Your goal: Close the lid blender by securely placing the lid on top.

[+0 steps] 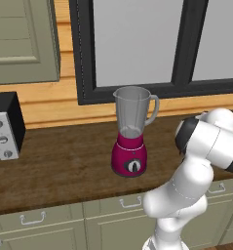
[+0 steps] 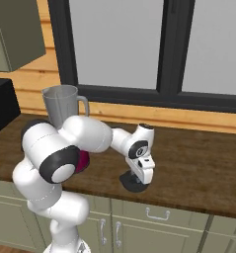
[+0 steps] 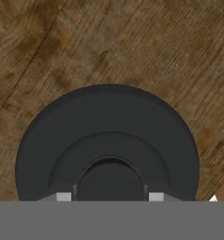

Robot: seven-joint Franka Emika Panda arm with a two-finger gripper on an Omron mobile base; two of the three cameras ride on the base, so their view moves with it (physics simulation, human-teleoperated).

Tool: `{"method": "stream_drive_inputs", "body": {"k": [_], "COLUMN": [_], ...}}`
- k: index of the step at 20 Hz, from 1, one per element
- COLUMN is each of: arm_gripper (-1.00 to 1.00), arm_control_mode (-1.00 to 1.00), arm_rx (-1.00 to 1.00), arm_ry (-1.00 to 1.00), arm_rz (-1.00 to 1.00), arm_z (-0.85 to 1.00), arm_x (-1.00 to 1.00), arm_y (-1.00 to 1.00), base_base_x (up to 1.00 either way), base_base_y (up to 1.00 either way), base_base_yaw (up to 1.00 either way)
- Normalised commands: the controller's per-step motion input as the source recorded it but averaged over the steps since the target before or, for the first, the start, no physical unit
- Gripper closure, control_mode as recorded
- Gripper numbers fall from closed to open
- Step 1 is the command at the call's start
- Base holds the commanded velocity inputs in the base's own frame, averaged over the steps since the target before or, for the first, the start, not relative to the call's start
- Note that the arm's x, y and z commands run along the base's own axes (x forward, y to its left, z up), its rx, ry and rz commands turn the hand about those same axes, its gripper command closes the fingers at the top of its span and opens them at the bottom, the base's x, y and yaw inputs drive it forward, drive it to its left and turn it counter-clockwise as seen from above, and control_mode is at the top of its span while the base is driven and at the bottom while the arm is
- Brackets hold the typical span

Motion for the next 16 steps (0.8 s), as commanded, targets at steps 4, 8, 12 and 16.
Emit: {"method": "stream_drive_inputs", "body": {"k": [4,8,12,16], "arm_gripper": [1.0,1.0,1.0,1.0], "arm_control_mode": [-1.0,-1.0,-1.0,-1.0], "arm_rx": [0.0,0.03,0.1,0.1], "arm_ry": [0.0,-0.04,-0.11,-0.01], "arm_rz": [0.0,0.0,0.0,0.0], "arm_z": [0.0,0.14,0.72,0.98], "arm_x": [0.0,-0.04,-0.03,0.0], "arm_y": [0.0,0.0,0.0,-0.01], "base_base_x": [0.0,0.0,0.0,0.0], "base_base_y": [0.0,0.0,0.0,0.0], "base_base_yaw": [0.0,0.0,0.0,0.0]}}
